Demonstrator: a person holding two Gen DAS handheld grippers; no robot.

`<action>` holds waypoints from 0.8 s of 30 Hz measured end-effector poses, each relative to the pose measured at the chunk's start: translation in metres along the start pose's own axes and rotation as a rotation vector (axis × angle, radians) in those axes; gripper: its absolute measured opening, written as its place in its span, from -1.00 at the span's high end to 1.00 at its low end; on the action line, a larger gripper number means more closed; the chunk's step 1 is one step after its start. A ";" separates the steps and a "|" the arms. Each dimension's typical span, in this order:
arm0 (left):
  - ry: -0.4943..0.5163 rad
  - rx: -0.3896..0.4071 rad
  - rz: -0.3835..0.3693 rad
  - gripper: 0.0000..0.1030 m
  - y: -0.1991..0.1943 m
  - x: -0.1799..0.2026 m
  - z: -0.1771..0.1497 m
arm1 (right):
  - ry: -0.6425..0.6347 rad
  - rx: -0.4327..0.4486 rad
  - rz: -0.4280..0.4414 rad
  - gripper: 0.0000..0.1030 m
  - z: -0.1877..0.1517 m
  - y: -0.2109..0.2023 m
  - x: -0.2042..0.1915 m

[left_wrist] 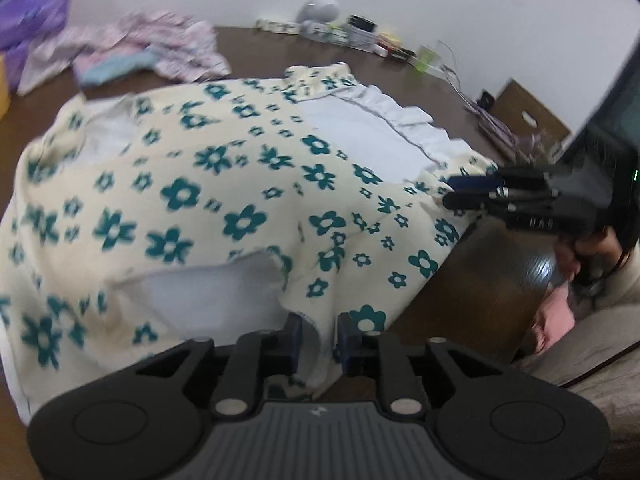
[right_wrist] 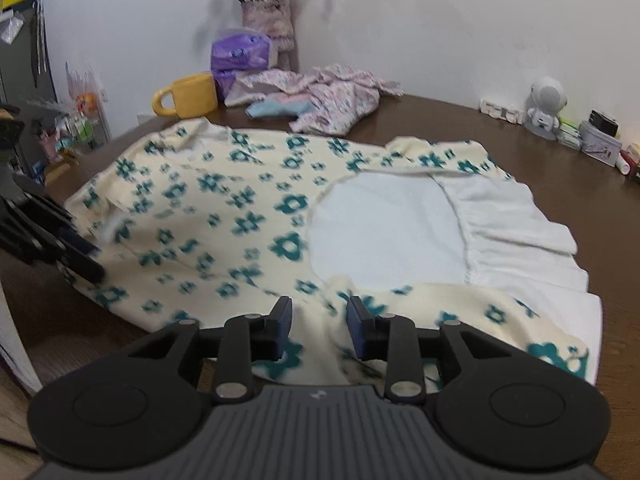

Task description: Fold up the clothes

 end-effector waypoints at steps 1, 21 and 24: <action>0.025 -0.004 0.000 0.59 0.002 0.003 0.002 | 0.011 0.006 0.007 0.41 0.003 0.000 -0.004; -0.057 -0.176 -0.380 1.00 0.016 -0.041 0.005 | 0.224 -0.069 -0.226 0.41 -0.003 0.028 -0.024; -0.063 -0.187 -0.379 0.99 0.019 -0.041 0.002 | 0.201 -0.088 -0.233 0.36 -0.002 0.031 -0.026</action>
Point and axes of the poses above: each gripper's, at about its wrist camera, not at the fingertips, and y roughly the way its jaws point, x to its right, z to its top, the point moved 1 cm from there along y, roughly the way its jaws point, and after that the axes turned 2 degrees about -x, right-handed, at the moved point
